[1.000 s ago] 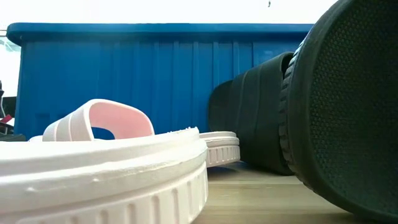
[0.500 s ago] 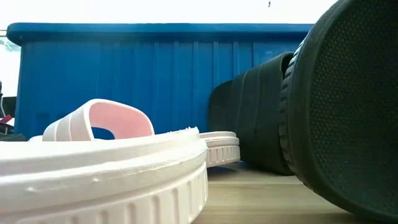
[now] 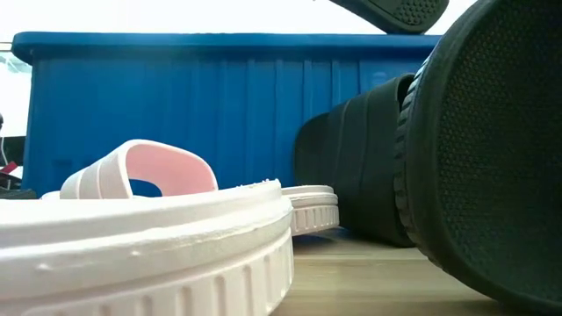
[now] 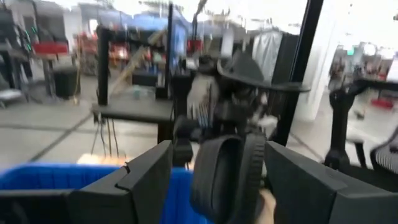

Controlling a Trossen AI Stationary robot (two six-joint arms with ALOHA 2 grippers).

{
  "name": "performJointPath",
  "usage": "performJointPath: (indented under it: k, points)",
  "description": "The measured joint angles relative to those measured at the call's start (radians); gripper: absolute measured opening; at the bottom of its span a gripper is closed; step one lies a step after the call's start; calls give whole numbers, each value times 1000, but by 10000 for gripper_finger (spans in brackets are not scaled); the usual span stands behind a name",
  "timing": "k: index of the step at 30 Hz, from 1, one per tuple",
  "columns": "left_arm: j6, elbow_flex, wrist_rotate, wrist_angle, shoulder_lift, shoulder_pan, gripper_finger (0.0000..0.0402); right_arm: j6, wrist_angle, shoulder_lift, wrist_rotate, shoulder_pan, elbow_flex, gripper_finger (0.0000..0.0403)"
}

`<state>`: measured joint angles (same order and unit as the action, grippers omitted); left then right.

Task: Pick and place slides into bin
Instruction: Put the black slide into the blue container

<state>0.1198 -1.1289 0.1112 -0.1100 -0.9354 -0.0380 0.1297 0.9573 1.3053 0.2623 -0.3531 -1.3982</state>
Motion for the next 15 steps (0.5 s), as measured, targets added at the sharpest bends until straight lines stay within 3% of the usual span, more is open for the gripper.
performJointPath:
  k: [8,15]
  points:
    - [-7,-40,18,-40,-46,0,240,-77,116,62,60,5,-156,56]
    - [-26,-86,55,-37,-72,0,240,-192,197,125,48,16,-292,56]
